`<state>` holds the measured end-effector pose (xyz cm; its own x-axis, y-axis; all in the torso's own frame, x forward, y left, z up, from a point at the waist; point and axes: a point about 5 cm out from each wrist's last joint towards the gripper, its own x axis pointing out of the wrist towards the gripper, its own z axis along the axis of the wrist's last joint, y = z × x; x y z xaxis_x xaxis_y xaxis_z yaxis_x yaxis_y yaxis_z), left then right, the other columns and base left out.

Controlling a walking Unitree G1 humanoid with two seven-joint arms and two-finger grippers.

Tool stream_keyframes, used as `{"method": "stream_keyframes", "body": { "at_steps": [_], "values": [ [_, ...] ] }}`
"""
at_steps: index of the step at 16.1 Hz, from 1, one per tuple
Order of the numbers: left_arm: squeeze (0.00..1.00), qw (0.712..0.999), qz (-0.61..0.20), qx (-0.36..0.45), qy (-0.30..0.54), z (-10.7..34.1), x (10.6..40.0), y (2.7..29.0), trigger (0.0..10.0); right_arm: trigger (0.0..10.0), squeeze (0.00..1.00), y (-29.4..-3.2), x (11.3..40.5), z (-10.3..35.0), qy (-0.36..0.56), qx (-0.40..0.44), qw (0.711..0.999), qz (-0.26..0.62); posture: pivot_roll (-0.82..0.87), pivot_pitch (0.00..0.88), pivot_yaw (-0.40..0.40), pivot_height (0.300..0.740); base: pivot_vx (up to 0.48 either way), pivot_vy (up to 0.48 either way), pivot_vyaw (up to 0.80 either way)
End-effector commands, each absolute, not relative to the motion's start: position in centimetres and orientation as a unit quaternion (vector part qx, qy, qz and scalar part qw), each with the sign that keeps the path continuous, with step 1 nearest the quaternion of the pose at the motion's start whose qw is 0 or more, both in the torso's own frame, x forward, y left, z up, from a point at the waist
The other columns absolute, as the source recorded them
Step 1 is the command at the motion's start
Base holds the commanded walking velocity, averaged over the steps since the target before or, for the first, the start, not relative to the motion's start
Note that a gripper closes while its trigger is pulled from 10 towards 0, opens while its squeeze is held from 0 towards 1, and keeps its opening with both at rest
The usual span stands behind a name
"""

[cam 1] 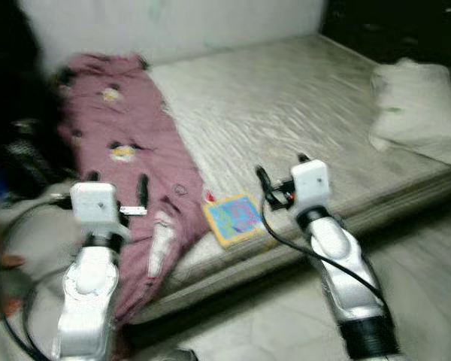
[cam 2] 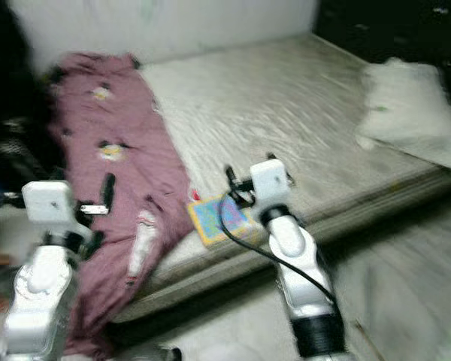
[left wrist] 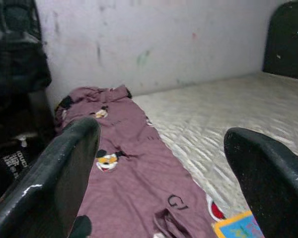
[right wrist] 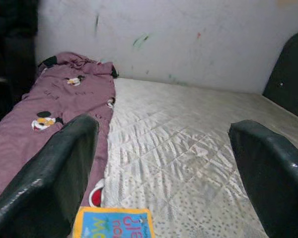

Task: Clean up the room

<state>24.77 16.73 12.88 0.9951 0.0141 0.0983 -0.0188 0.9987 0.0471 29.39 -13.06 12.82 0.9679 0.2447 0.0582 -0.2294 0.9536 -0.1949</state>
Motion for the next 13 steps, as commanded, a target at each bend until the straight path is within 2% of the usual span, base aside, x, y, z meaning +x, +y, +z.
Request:
{"method": "stream_keyframes", "body": {
  "at_steps": [1,13],
  "values": [
    [0.0,0.998,0.013,0.032,-0.053,13.05,24.87,17.05,10.0,10.0,0.0,-13.09,29.48,12.82,-0.043,-0.089,0.988,0.115,0.03,0.0,0.01,0.74,0.0,0.0,0.7],
    [0.0,0.999,-0.005,0.025,-0.045,12.86,25.03,16.74,10.0,10.0,0.0,-13.01,29.66,12.76,-0.045,-0.081,0.989,0.116,0.03,0.0,0.014,0.74,0.0,0.0,0.7]
  ]
}}
